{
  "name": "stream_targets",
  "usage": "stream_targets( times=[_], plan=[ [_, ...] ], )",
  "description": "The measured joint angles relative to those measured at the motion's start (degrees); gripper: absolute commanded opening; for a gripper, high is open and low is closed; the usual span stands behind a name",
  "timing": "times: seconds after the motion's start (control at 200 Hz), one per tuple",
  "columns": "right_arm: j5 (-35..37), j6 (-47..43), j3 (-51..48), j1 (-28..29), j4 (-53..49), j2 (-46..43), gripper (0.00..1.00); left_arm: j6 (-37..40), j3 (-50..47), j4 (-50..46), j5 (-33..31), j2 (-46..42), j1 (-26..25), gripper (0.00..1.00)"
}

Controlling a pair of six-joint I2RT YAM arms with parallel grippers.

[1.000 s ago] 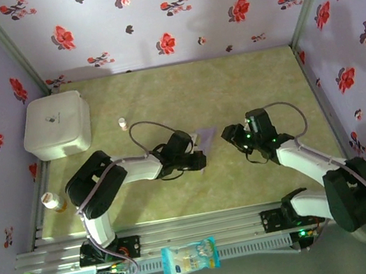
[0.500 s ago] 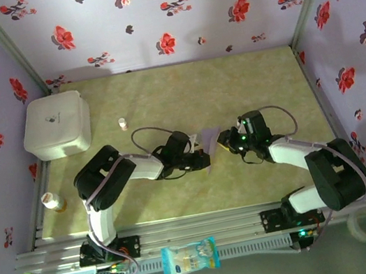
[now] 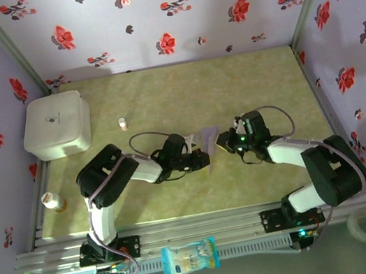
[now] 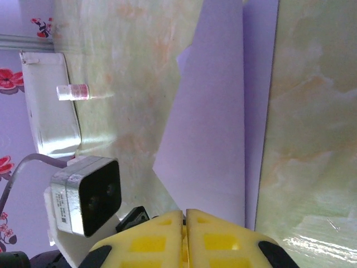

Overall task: Fold a paper plane with a square sheet of paper (pick it up from the middle)
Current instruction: Fold the wing for the fifth time at the center of the table.

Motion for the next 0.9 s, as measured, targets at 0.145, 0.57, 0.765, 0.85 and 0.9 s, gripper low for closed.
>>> stream_targets(
  times=[0.145, 0.57, 0.765, 0.85, 0.9],
  plan=[
    [-1.09, -1.62, 0.02, 0.0, 0.74, 1.79, 0.07, -2.05, -1.16, 2.45, 0.0, 0.13, 0.02, 0.0],
    [-6.51, -4.61, 3.04, 0.0, 4.35, 9.84, 0.05, -6.4, -2.69, 5.33, 1.77, 0.44, 1.07, 0.0],
    [-7.82, -5.11, 4.31, 0.0, 5.66, 13.07, 0.05, -7.89, -2.69, 6.14, 2.73, 0.98, 1.46, 0.0],
    [-8.0, -5.51, 4.52, 0.0, 6.03, 13.84, 0.05, -8.79, -2.69, 6.86, 3.39, 1.36, 1.79, 0.0],
    [-8.07, -5.75, 4.72, 0.0, 6.12, 14.43, 0.05, -9.4, -2.89, 7.54, 3.45, 1.46, 1.95, 0.0]
  ],
)
